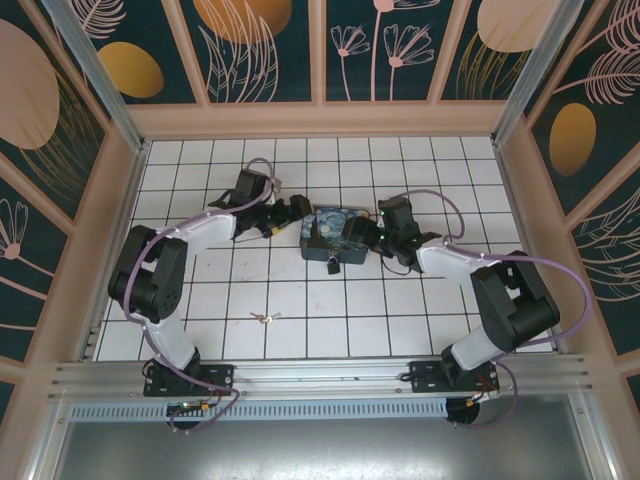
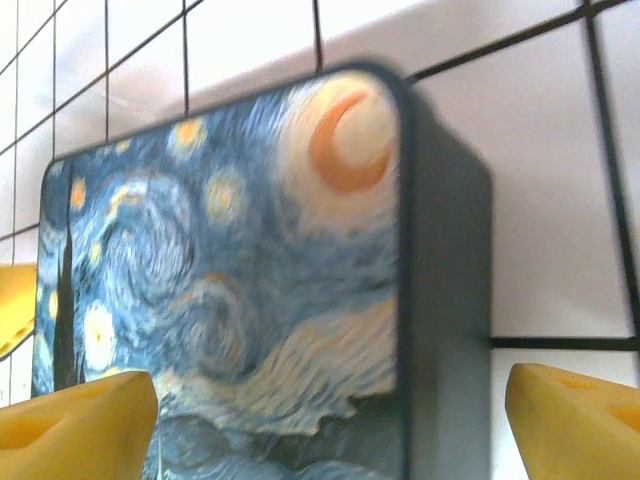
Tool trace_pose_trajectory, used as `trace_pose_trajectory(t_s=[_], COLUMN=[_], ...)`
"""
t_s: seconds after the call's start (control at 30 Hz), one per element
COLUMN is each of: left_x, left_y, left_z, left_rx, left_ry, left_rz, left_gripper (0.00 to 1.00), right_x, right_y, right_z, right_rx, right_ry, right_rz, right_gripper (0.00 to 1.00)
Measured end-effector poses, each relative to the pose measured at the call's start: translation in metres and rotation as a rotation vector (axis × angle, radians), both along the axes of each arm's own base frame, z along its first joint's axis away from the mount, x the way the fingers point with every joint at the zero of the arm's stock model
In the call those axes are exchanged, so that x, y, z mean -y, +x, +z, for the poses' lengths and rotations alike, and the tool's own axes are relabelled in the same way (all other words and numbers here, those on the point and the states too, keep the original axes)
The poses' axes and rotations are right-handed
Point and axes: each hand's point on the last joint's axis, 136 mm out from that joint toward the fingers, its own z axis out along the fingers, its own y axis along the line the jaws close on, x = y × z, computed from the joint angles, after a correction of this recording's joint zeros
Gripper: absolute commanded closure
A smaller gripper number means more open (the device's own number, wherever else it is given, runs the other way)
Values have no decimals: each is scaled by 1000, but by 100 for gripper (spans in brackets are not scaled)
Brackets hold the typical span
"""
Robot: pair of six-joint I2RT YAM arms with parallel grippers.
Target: Unlock a padlock with a key
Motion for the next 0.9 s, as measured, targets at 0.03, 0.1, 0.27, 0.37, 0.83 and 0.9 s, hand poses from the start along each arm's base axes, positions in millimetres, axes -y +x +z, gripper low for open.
trace_pose_trajectory(t_s=[0.03,0.1,0.27,0.37,0.83,0.9], left_x=[-15,-39,-71,-91,-221,-230], left_y=[1,0,-19,-37,-32,-40], left_z=[0,6,24,9,-2,-16], left_rx=[3,16,36,-18,-102,-141], left_ry=[51,137,243,281,280,252], left_rz=[32,84,143,163,543,580], left_gripper=[1,2,2,2,1,1], right_x=[4,10,-1,-33,-215,-226], right_y=[3,5,-15,-43,-193,-201], right_z=[2,7,38,60,5,-14], right_rx=[1,1,43,91,99,85], right_ry=[-10,-25,-48,-48,-100,-131], right_rz=[-5,-9,67,186,783,813], right_gripper=[10,11,25,40,55,57])
